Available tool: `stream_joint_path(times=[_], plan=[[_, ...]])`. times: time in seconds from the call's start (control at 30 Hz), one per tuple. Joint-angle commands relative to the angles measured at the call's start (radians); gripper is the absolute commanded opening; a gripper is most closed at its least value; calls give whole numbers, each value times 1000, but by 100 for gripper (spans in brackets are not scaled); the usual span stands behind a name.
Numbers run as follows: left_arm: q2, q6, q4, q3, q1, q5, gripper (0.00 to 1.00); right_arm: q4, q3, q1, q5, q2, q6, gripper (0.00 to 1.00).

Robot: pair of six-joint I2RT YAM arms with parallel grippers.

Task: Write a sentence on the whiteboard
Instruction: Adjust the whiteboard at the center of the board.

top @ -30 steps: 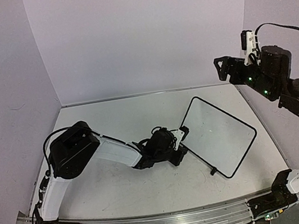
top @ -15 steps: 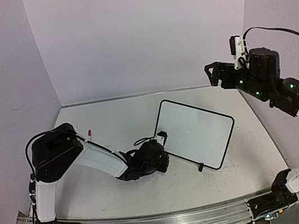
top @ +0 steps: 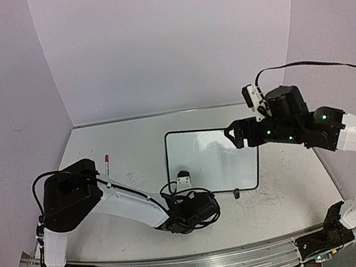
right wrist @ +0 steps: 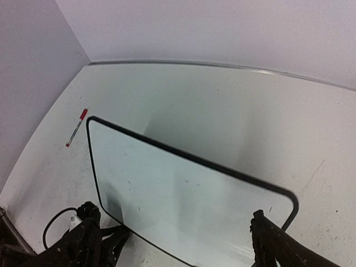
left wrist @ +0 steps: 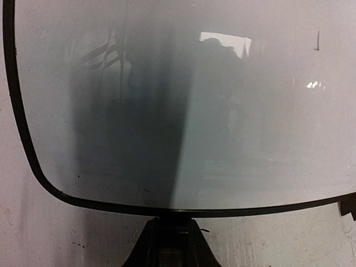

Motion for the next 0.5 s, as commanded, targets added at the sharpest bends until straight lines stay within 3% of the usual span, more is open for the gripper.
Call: stream_joint_path(times=[0.0, 0.2, 0.37, 0.47], plan=[[22, -249, -139, 54, -9, -98, 0, -39, -75, 66, 69, -14, 99, 92], [80, -259, -183, 140, -26, -107, 5, -37, -196, 112, 90, -27, 190, 88], [61, -227, -177, 119, -28, -18, 26, -43, -261, 192, 125, -3, 270, 86], [0, -191, -169, 77, -36, 2, 36, -24, -303, 224, 127, 24, 330, 79]])
